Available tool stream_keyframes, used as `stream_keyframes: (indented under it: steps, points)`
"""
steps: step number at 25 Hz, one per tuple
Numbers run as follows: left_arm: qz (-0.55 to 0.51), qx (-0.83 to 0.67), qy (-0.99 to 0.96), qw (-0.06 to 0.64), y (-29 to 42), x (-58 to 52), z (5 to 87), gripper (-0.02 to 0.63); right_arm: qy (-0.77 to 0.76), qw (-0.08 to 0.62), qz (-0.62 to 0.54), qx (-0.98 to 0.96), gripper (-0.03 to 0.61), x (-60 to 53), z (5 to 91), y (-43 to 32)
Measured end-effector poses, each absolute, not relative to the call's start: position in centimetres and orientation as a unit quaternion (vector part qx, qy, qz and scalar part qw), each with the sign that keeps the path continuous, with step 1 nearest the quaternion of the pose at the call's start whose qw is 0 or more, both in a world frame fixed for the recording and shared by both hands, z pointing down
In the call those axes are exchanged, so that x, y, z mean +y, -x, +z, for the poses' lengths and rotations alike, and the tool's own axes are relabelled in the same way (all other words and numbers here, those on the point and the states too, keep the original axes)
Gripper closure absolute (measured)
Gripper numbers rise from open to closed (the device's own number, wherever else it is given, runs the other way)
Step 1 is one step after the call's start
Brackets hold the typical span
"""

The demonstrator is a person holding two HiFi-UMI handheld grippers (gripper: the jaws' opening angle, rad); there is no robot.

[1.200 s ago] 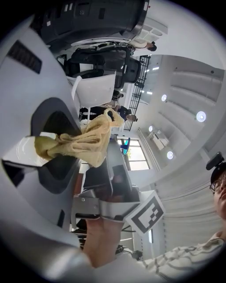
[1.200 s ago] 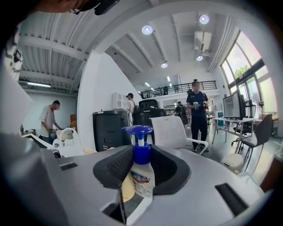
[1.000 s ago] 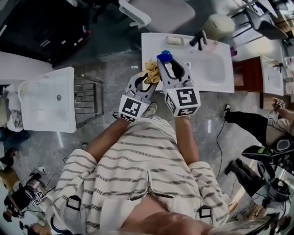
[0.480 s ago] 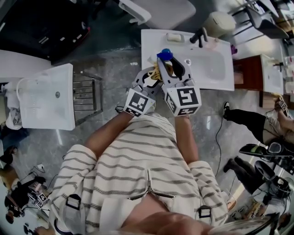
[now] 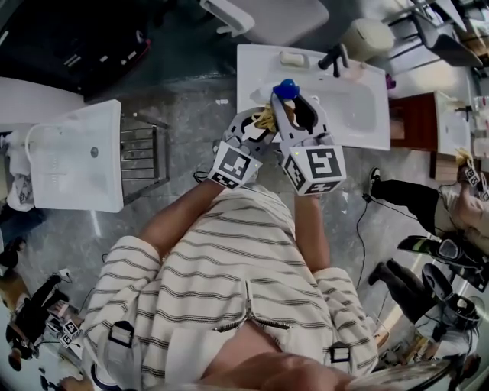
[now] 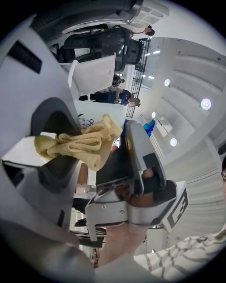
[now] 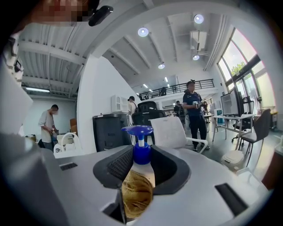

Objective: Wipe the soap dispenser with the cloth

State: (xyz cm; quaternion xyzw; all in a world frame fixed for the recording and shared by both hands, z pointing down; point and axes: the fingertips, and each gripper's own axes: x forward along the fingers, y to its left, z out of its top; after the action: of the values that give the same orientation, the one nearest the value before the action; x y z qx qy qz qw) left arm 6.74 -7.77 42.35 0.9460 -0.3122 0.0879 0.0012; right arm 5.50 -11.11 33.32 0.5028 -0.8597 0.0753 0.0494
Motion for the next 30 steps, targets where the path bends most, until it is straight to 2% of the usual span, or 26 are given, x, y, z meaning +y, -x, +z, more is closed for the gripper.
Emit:
stream_keyframes:
  steps: [18,30]
  points:
    - [0.107,-0.314,-0.943,0.013,-6.0,-7.2,44.0,0.497,-0.513,0.039,0.079,-0.854,0.453,-10.3,32.7,-6.9]
    - [0.092,-0.334,-0.938,0.016,-3.4,-7.0,42.4,0.496,-0.513,0.04,0.077,-0.854,0.453,-10.3,32.6,-6.8]
